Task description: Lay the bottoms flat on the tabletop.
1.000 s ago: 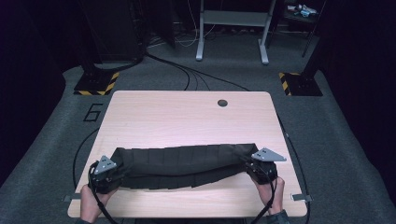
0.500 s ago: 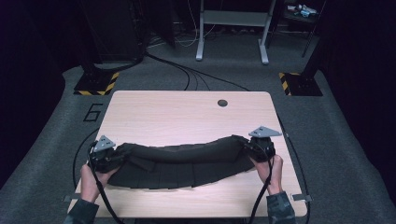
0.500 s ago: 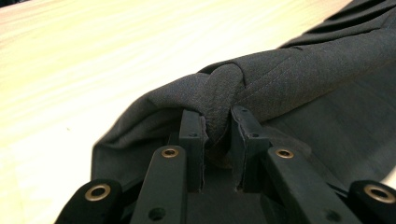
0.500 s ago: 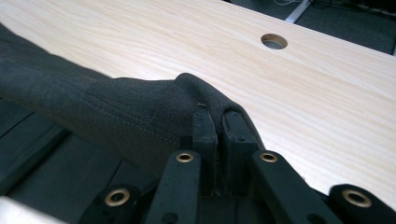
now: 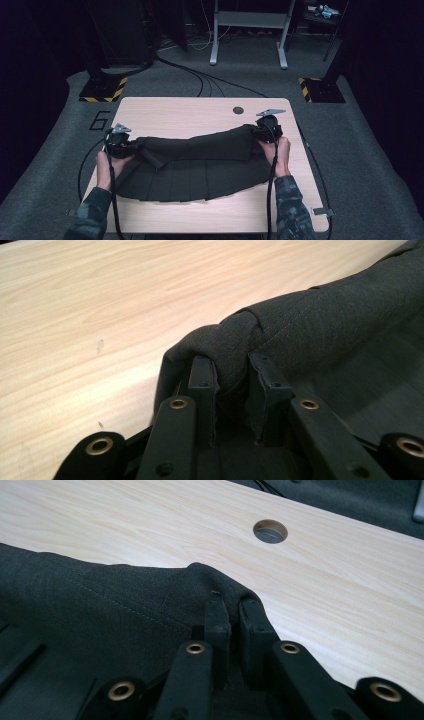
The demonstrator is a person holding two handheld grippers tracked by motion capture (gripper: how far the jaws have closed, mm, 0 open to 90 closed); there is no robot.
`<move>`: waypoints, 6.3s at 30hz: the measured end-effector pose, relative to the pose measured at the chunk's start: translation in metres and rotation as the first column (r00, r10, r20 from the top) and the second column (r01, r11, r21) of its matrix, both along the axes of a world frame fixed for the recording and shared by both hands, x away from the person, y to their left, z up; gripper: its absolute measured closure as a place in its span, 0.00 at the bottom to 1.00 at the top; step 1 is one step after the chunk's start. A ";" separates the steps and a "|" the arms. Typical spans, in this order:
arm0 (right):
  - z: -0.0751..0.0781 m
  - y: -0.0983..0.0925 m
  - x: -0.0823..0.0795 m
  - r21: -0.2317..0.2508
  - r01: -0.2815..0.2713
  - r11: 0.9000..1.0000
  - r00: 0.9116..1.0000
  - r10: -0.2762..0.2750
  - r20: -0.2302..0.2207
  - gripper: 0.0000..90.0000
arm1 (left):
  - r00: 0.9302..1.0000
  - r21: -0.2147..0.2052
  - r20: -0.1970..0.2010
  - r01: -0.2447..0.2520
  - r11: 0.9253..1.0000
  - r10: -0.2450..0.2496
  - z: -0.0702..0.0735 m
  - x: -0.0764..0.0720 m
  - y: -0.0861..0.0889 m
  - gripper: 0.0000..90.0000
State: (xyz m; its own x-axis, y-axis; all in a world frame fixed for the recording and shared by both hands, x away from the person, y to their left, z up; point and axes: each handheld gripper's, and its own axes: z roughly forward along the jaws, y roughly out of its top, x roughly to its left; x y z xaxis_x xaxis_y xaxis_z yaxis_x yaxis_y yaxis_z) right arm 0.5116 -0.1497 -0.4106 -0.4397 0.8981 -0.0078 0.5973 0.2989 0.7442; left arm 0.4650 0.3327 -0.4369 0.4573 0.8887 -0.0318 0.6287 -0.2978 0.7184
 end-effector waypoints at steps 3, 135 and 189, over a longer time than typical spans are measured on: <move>-0.007 0.003 0.016 0.005 0.033 0.999 0.999 -0.033 -0.033 0.88 | 0.999 0.010 -0.017 -0.034 0.999 0.035 -0.005 0.014 0.000 0.77; -0.085 0.014 -0.030 -0.043 0.008 0.999 0.989 -0.015 -0.148 0.75 | 0.991 -0.025 -0.135 -0.028 0.999 0.024 -0.050 0.041 -0.086 0.81; -0.014 -0.005 -0.037 0.034 0.011 0.999 0.999 -0.010 -0.042 0.30 | 0.987 -0.028 0.087 -0.135 0.990 0.137 0.005 -0.025 -0.006 0.27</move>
